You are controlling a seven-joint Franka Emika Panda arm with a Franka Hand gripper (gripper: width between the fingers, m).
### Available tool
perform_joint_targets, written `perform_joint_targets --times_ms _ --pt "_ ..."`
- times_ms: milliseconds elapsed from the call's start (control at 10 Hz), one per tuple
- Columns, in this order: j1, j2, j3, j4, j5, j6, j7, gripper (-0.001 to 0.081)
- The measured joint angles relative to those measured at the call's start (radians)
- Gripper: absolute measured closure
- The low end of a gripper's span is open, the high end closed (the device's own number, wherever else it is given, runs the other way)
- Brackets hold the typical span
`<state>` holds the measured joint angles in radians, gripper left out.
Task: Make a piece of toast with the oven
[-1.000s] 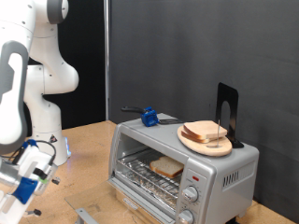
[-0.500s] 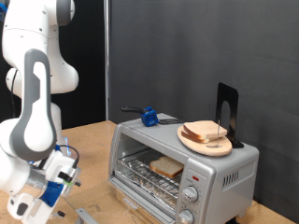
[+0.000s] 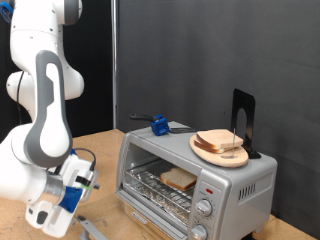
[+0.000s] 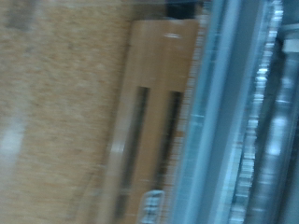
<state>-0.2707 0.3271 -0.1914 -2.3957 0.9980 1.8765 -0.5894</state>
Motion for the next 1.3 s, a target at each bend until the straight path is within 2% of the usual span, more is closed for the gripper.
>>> perform_joint_targets --times_ms 200,400,700,1000,1200,1300 --pt "-0.031 -0.051 -0.017 -0.001 -0.024 -0.138 -0.018 -0.0002" --pt "-0.048 -0.109 -0.034 -0.01 -0.054 -0.207 -0.022 -0.0002" --pt "-0.042 -0.186 -0.022 -0.038 -0.042 -0.204 -0.022 -0.0002" --pt "-0.007 -0.23 0.029 -0.044 0.002 -0.155 0.001 -0.0002" --pt "-0.002 -0.271 0.049 -0.058 0.002 -0.154 0.034 -0.0002" --pt "0.013 -0.284 0.074 -0.068 0.016 -0.154 0.036 -0.0002"
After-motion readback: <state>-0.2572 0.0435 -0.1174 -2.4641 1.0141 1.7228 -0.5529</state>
